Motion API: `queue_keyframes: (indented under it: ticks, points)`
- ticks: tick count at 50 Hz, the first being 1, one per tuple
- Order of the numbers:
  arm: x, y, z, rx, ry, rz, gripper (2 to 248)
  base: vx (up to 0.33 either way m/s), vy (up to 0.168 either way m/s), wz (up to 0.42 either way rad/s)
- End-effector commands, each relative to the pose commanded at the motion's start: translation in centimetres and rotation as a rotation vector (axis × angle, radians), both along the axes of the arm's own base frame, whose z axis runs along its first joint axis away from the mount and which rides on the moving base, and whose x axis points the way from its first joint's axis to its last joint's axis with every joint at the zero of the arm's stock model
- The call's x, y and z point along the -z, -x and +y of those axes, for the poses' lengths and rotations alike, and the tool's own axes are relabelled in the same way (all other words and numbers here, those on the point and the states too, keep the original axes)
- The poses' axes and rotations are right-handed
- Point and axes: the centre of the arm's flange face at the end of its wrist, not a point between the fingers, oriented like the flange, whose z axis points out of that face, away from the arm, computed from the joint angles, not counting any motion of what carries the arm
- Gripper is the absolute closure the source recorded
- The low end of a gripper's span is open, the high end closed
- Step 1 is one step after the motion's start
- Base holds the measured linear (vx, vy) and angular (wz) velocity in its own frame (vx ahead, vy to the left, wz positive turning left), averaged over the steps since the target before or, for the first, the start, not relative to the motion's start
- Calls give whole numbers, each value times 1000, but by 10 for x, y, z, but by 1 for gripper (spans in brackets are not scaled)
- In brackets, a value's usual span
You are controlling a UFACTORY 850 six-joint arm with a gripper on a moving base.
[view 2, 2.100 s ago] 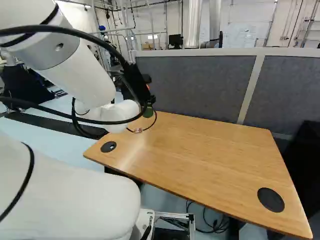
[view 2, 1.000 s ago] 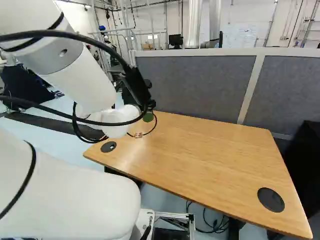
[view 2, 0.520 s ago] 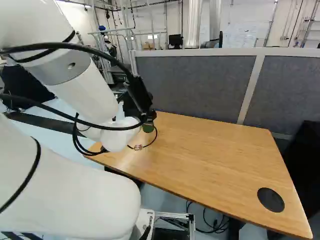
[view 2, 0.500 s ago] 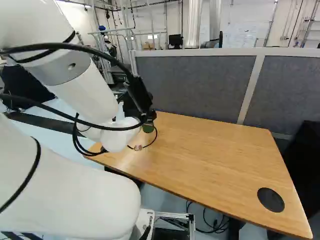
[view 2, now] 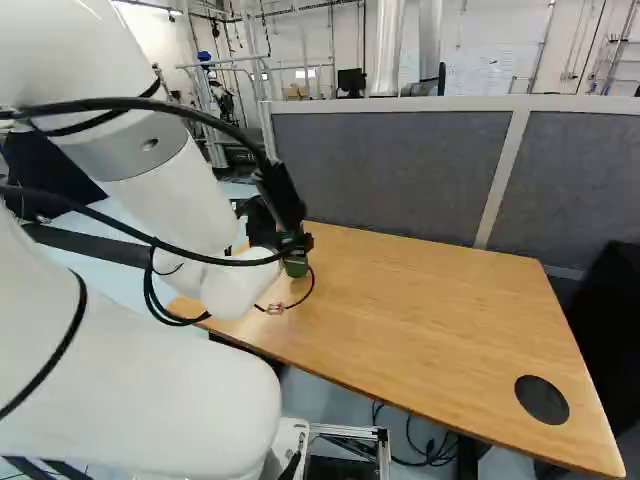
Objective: Pick up the green bottle from the table
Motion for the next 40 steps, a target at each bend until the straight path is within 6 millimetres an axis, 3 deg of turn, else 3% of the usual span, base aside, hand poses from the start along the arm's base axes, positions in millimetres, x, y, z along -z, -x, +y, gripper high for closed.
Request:
queue_keyframes:
  ticks: [40]
  points:
    - [0,0,0,0,0,0,229,0,0,0]
